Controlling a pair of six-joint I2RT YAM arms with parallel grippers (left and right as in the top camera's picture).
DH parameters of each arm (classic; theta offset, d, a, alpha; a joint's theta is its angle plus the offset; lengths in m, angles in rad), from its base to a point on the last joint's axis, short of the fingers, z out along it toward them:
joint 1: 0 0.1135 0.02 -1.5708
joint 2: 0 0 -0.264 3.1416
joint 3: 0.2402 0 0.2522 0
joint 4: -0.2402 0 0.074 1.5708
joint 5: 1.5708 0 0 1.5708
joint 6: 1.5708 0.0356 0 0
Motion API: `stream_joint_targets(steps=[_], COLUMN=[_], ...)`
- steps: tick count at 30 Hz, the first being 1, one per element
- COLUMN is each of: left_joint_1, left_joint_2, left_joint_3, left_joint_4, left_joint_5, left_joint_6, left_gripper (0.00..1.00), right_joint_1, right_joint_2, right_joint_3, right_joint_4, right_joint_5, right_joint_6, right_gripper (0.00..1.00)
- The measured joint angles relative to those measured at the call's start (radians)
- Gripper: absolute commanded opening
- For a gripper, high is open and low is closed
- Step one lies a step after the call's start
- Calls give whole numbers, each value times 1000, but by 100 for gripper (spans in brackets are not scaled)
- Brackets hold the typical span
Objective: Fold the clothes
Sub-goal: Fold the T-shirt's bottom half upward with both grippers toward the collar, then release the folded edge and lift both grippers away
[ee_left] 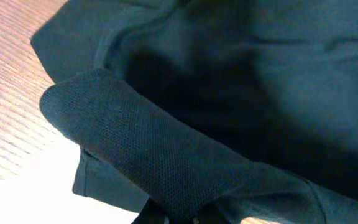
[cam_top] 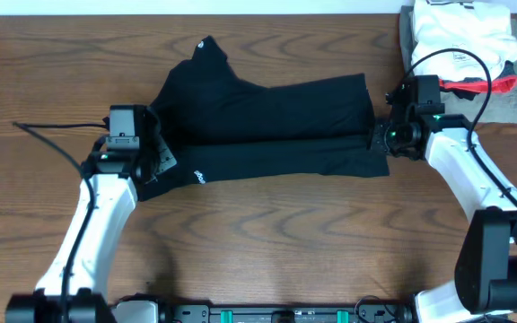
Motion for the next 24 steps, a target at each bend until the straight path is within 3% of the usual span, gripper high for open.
stream_joint_targets(steps=[13,14,17,18,22,24], left_joint_1=[0,0,0,0,5,5], left_joint_2=[144,148,151,151,151,151], left_joint_3=[0,0,0,0,0,0], left_joint_4=[84,87,96,101,122,138], left_joint_5=[-10,-10,-18,-24,-48,-60], left_joint_6=[0,0,3,3,8,26], left_gripper=[6,13,72,80,97,98], right_joint_1=[18,21,24,24,23,23], right_joint_2=[70,79,95,96,97,97], right_joint_3=[0,0,0,0,0,0], right_joint_4=[98,104,118,121,128,126], right_joint_5=[4,5,14,22,37,40], right_joint_6=[0,0,-1,0,-11,-11], right_gripper=[1,4,35,39,44,45])
